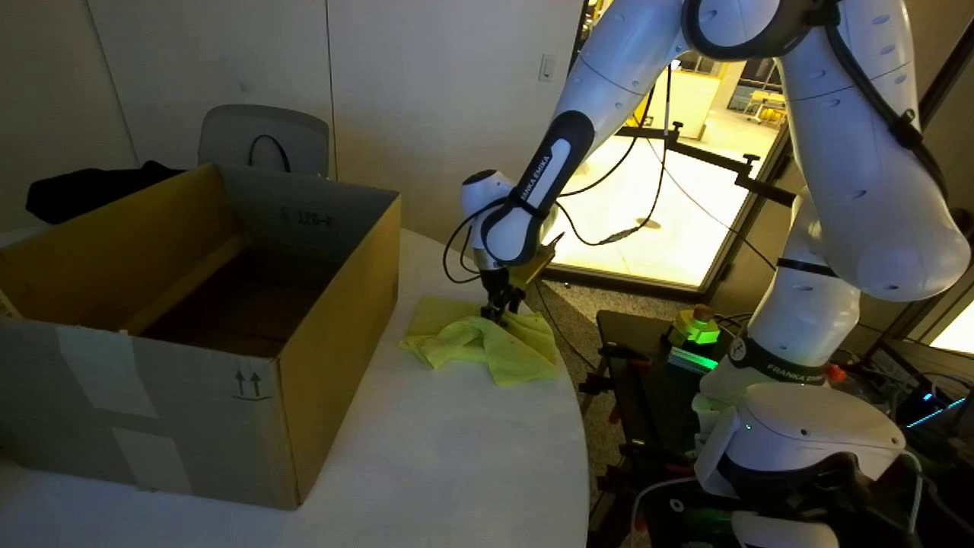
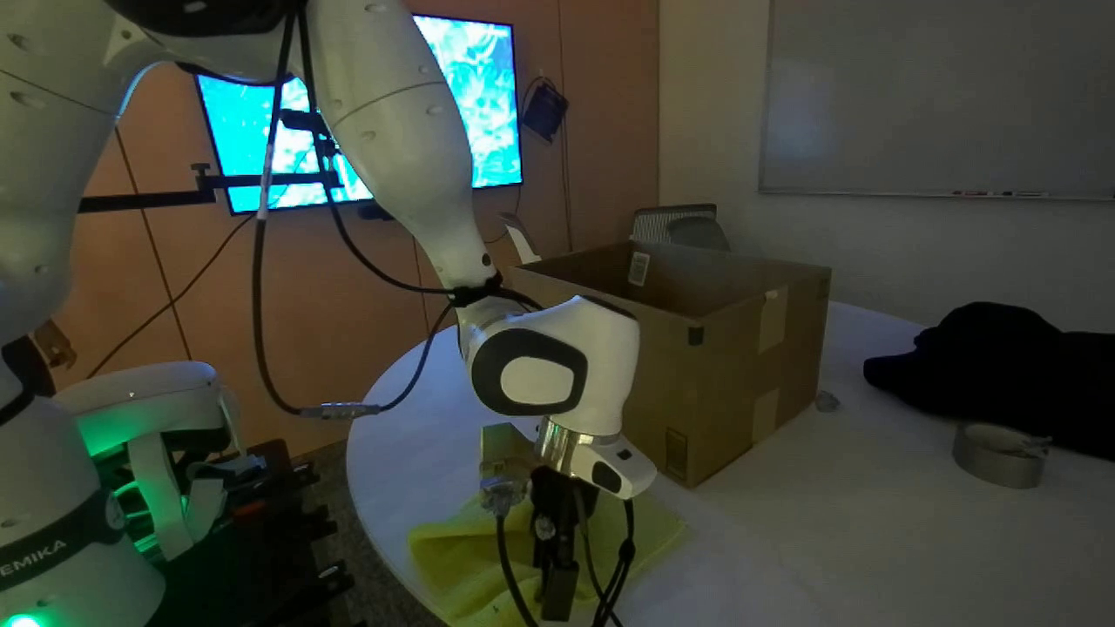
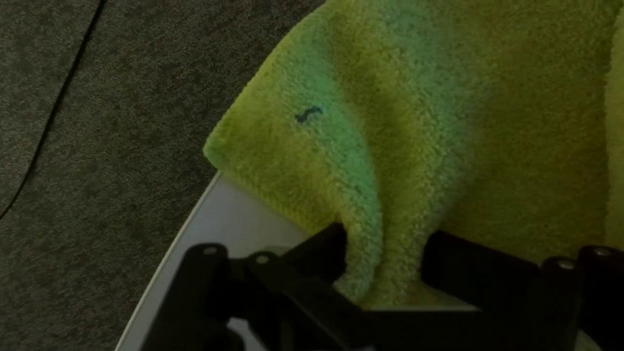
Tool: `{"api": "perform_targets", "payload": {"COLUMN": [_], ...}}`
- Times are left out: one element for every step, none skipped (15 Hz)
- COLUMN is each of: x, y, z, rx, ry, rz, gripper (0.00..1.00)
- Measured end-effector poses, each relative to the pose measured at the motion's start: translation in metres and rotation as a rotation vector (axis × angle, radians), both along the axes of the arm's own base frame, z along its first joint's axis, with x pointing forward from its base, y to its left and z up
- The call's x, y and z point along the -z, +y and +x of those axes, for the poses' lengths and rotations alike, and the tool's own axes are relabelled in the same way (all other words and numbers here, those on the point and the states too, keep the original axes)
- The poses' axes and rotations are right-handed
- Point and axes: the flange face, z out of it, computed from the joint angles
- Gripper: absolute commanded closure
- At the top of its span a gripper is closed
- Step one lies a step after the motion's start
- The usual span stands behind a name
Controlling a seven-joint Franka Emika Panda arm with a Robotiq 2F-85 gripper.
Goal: Put the black marker on the yellow cloth, wrap the yellow cloth around the marker and put them in the box
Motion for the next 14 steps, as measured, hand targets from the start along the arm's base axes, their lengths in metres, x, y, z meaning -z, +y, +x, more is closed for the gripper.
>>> {"api": "perform_targets", "payload": {"x": [0.001,0.002,0.003,0.003,0.002,0.002,0.002,0.002,0.002,0.001,-0.001,-0.004,-0.008,-0.012], "y": [0.003,0.006,0.009,0.013,0.017,0.024,0.032,0.041,0.051,0.061,0.071,0.08,0.088,0.096], "z": [-0.002,-0.003,-0.004,-0.005,-0.005,-0.006,-0.007,-0.008,-0.008,-0.008,-0.008,-0.009,-0.008,-0.008], "rx": [-0.005,-0.01,-0.017,-0.024,-0.038,-0.054,-0.074,-0.092,-0.112,-0.13,-0.148,-0.166,-0.184,-0.202], "ry": [0.003,0.006,0.008,0.01,0.011,0.013,0.016,0.019,0.023,0.025,0.025,0.024,0.021,0.017], "rz": [0.004,0.008,0.011,0.016,0.022,0.03,0.04,0.047,0.054,0.059,0.062,0.064,0.064,0.062], "gripper": [0.95,0.94,0.96,0.98,0.98,0.97,0.97,0.96,0.96,0.95,0.95,0.95,0.93,0.92]}}
